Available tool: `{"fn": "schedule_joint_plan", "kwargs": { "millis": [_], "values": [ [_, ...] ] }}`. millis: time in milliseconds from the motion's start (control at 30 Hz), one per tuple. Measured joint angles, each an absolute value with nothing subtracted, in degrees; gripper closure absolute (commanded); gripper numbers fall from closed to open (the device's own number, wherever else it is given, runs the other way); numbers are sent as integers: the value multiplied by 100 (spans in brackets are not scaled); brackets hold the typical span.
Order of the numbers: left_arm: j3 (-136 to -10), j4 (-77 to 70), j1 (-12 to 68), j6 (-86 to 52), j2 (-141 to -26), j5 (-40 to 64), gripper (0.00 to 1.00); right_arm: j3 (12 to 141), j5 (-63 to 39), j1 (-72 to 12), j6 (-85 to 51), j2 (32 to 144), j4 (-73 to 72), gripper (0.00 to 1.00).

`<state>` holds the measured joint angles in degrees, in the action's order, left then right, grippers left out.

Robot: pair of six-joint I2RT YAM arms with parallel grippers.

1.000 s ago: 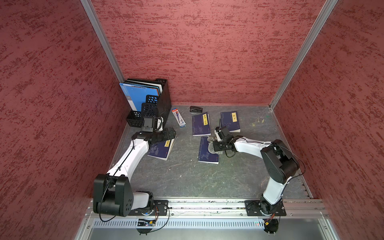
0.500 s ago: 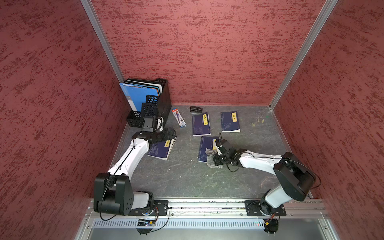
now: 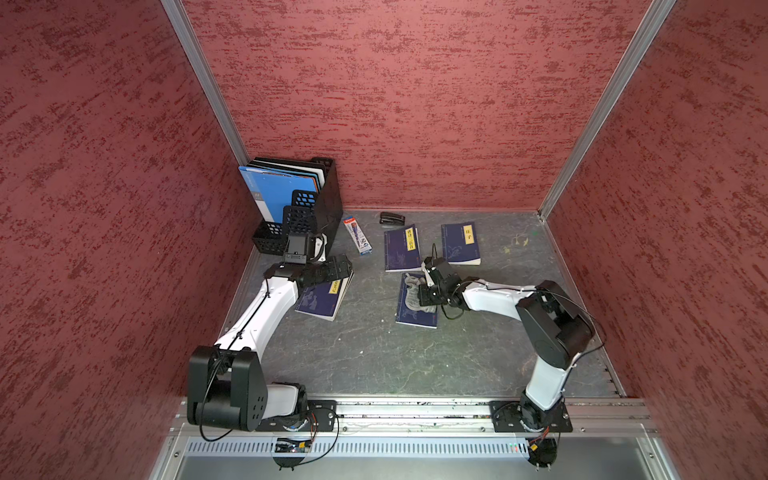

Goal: Wipe the cover of the book
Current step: Wipe the dirt from the cover of the book, then place the cleaning item at the center of the board.

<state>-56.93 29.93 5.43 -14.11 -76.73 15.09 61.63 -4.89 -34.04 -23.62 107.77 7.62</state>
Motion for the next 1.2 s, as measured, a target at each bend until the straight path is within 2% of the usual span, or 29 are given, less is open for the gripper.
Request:
{"fn": "schedule_joint_plan", "kwargs": {
  "millis": [100, 233, 533, 633, 767, 967, 1200],
  "values": [
    [-5693, 2993, 543, -1411, -7673, 1507, 0, 6591, -515, -3350, -2217, 11111, 751, 90],
    [-5693, 2995, 543, -1411, -7673, 1509, 0, 6556, -526, -3463, -2112, 11093, 746, 90],
    [-5693, 2993, 543, -1411, -7690, 1509, 0, 5210, -760, -4624, -2364, 10071, 569, 90],
    [-5693, 2991, 552, -1411, -7747, 1507, 0, 4912, -845, -4681, -2497, 9826, 493, 90],
    [-5695, 2993, 617, -1411, -7841, 1494, 0, 4755, -888, -4480, -2596, 9535, 613, 89],
    [-5693, 2993, 963, -1415, -7850, 1448, 0, 4860, -871, -3693, -2585, 8468, 961, 84],
    [-5695, 2912, 1529, -1476, -7964, 1406, 0, 5253, 250, -2571, -2502, 7942, 1522, 80]
  ]
}}
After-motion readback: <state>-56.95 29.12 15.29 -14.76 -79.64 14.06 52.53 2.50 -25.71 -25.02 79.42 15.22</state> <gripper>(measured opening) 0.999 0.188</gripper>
